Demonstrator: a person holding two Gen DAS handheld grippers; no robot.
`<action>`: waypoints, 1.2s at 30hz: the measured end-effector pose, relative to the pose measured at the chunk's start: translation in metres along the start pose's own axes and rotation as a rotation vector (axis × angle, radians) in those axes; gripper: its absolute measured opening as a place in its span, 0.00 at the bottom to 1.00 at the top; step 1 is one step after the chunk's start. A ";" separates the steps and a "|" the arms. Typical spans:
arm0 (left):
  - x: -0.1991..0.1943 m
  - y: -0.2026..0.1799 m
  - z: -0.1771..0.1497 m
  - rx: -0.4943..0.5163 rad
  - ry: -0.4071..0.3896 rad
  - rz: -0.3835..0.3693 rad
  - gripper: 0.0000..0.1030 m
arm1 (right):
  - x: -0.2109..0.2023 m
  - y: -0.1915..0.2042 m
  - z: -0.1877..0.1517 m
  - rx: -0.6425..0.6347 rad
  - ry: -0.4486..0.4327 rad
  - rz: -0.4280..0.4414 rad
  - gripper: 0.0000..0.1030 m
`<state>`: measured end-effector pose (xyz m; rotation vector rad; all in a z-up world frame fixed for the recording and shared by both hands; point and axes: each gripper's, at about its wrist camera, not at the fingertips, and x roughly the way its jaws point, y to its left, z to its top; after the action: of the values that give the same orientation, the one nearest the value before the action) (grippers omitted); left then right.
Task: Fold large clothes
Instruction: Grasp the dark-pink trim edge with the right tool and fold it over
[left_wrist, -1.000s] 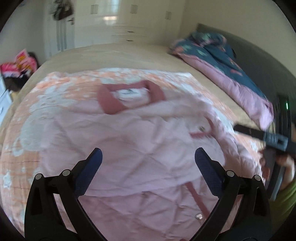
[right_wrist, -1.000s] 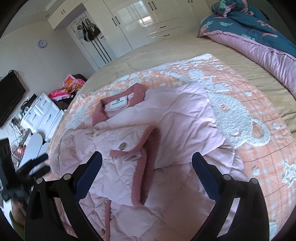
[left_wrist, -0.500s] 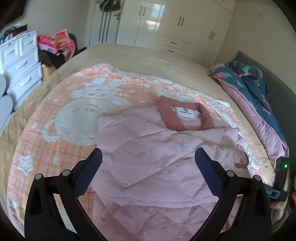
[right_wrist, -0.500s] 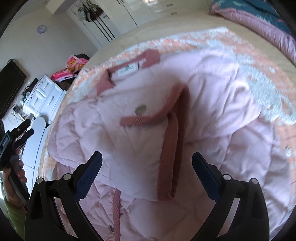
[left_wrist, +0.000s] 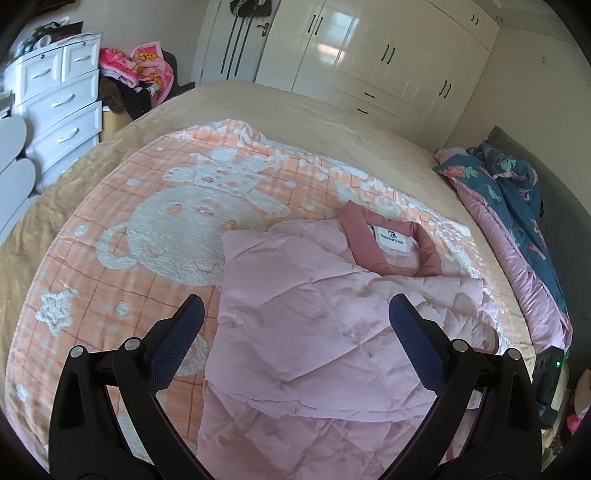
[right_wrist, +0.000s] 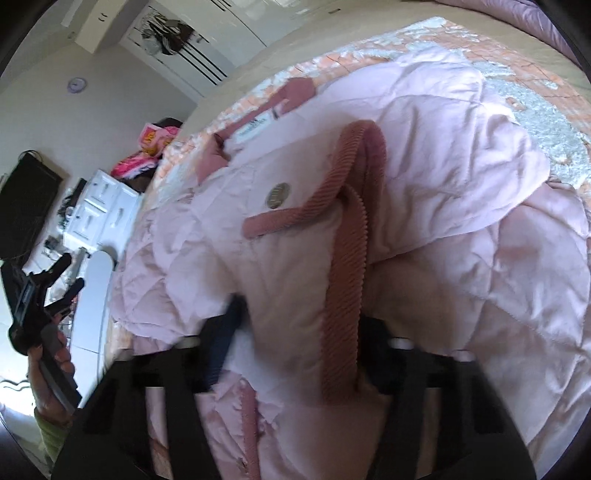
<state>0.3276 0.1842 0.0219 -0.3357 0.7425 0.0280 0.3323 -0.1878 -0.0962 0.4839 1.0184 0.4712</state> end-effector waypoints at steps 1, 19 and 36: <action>-0.001 0.001 0.001 -0.006 -0.003 0.000 0.91 | -0.003 0.005 0.001 -0.023 -0.014 -0.001 0.25; 0.027 -0.026 -0.011 0.041 0.034 -0.004 0.91 | -0.055 0.057 0.066 -0.462 -0.228 -0.125 0.20; 0.068 -0.063 -0.045 0.161 0.161 -0.025 0.91 | -0.033 0.024 0.065 -0.383 -0.164 -0.180 0.20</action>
<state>0.3571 0.1045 -0.0359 -0.1949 0.8941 -0.0833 0.3714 -0.1976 -0.0314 0.0855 0.7818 0.4445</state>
